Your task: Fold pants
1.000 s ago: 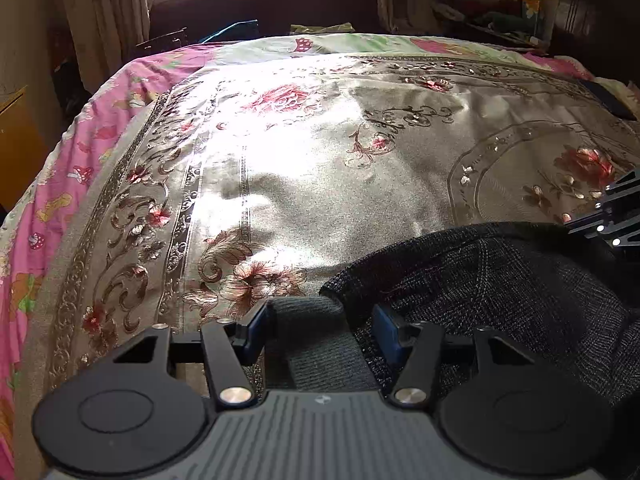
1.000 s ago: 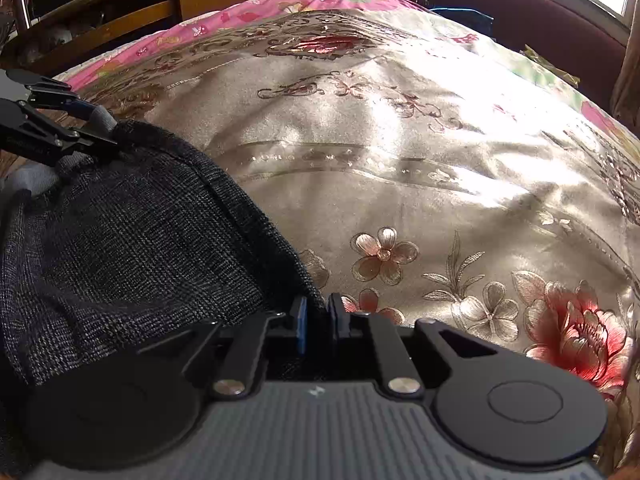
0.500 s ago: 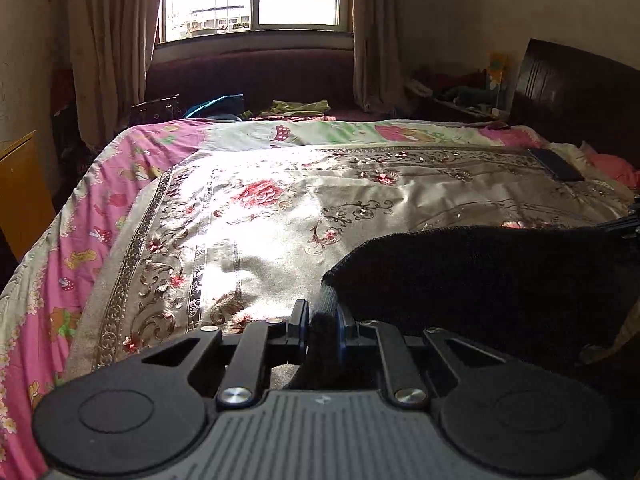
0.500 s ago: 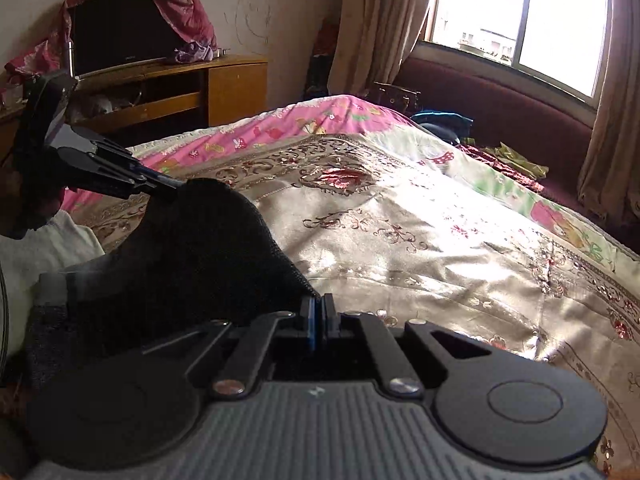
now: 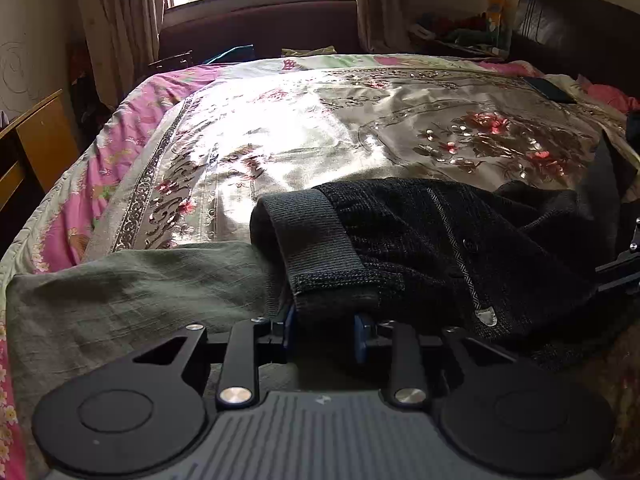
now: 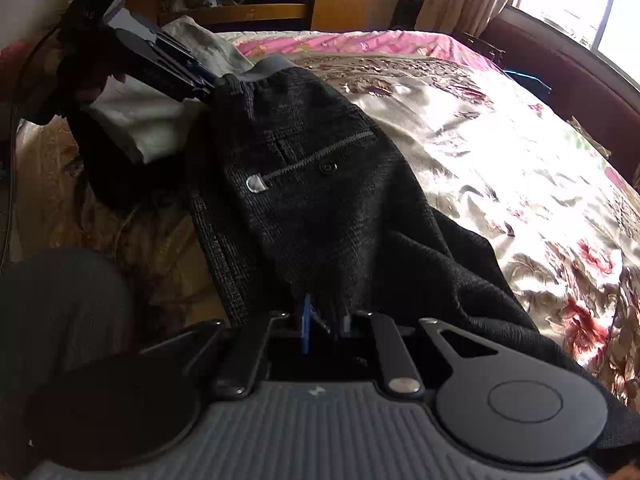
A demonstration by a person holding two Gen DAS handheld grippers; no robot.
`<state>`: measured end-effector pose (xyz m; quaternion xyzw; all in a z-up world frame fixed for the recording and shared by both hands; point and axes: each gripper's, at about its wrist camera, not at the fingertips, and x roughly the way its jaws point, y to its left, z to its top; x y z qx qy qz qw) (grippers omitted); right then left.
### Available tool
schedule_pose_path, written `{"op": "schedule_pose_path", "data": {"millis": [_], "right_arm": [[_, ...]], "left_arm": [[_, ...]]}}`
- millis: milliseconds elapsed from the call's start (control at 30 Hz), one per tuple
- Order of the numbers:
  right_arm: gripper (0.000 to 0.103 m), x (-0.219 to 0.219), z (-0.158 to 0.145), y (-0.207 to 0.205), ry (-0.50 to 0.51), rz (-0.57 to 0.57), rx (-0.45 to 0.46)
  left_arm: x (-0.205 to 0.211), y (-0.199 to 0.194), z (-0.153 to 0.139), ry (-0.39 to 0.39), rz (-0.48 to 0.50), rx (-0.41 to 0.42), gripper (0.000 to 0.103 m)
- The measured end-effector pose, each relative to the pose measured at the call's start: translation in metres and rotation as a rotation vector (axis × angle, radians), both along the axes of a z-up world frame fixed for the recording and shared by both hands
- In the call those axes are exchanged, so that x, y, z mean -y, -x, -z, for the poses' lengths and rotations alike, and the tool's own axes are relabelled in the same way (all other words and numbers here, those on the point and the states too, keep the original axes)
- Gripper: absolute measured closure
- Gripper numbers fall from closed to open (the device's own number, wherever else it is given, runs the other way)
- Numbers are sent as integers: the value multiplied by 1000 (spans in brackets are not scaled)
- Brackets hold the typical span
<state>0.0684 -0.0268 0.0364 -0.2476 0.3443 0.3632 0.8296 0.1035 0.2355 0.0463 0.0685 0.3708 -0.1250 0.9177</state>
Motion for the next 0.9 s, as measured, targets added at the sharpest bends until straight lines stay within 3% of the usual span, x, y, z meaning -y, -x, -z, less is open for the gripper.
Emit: {"op": "schedule_pose_path", "data": {"millis": [100,167,333,367,433,467,533,667,767,900], "right_arm": [[66,-31,-3,-3,-9,-46,118],[62,-56,-1,-5,-34,-80,171],[54,-113,17,-25,-73,-118,209],[57,-126,24,-32,-65,-121,213],[74,-143,35,-40,-24,-104,220],[92,-147,36,-44,-24,-95,186],[93,-144,24,-46,-77,-66,144],[95,-140,6,-33,-135,-60,158],[95,-148,13,-28,-144,-52,127],[94,-152,35,-35,-114,-18,45]], "left_arm": [[9,-4,-2,-72,10,46,53],[10,-5,1,-126,37,67,53],[1,-7,3,-115,43,90,53],[-1,-7,3,-113,32,101,53],[-7,-5,-1,-100,14,130,60],[-10,-3,-5,-88,6,144,62],[-18,2,-13,-58,-5,170,64],[-32,14,-17,-32,-42,194,64],[-32,24,-18,4,-49,197,64],[-20,37,-18,-54,-30,235,62]]}}
